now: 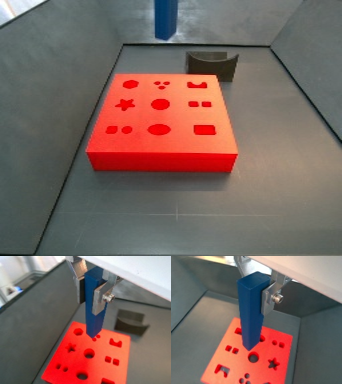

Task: Pick up the rectangle object. Move up. Place the rectangle object on the fixture. Regrasp the rectangle object. Move to above the board. Insert the rectangle object.
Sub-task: Insert the rectangle object.

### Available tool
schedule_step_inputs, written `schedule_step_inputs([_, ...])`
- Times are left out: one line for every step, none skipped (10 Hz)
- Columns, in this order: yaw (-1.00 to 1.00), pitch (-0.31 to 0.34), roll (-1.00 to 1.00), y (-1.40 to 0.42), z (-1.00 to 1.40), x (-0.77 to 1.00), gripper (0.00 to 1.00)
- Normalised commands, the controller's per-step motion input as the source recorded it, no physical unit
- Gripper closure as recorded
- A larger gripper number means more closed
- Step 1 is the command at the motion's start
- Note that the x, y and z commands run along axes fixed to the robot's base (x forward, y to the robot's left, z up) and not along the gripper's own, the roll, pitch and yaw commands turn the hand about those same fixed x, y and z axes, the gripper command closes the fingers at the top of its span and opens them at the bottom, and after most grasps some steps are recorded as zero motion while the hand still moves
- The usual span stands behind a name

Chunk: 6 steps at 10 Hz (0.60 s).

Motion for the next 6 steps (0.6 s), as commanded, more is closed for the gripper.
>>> schedule_step_inputs([-0.94,-0.210,-0.04,-0.15,-0.55,-0.05,1.00])
schedule_step_inputs([-0.95,-0.206,-0.04,-0.14,-0.53,-0.05,1.00])
schedule_step_inputs([-0.96,-0.217,-0.01,-0.15,-0.59,-0.06,1.00])
schedule_step_inputs([-0.97,-0.219,-0.01,-0.14,-0.58,-0.06,1.00])
schedule_step_inputs([-0.97,-0.206,-0.01,-0.15,-0.56,-0.05,1.00])
schedule_step_inputs([-0.96,-0.190,-0.02,-0.14,-0.53,-0.04,1.00])
